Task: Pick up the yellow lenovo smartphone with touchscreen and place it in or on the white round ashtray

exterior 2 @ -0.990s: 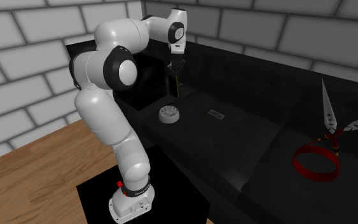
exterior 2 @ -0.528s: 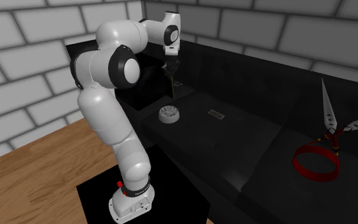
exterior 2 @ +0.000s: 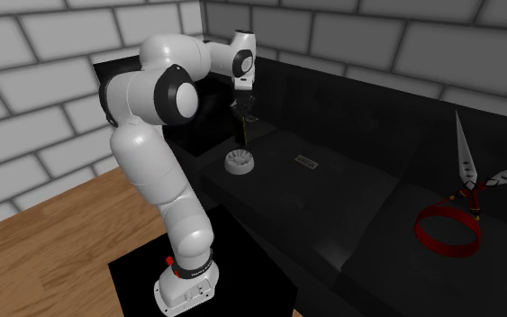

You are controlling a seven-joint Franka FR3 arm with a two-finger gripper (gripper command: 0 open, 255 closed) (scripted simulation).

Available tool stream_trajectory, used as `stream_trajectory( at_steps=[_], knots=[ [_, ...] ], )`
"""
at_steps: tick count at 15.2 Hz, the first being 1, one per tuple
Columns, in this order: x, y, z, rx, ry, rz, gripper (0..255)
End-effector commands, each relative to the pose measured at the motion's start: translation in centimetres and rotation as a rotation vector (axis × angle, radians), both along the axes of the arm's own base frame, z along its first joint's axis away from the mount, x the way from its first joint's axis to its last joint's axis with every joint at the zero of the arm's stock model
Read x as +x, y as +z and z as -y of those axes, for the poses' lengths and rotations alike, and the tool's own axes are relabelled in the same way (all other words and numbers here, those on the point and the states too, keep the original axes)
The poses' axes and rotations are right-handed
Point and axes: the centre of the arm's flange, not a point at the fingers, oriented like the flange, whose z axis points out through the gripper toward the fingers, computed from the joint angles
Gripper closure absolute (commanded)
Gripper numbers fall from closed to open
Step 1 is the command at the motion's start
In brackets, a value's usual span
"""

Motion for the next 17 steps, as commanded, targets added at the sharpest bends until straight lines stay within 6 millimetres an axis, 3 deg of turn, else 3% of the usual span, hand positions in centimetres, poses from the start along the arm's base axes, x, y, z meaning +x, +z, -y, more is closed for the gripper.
stream_trajectory(
  at_steps=[1, 13, 17],
  knots=[
    [0.0, -1.0, -0.1, 0.0, 0.0, 0.001, 255],
    [0.0, -7.4, -0.1, 0.0, 0.0, 0.001, 255],
    [0.0, -7.8, -0.1, 0.0, 0.0, 0.001, 255]
  ],
)
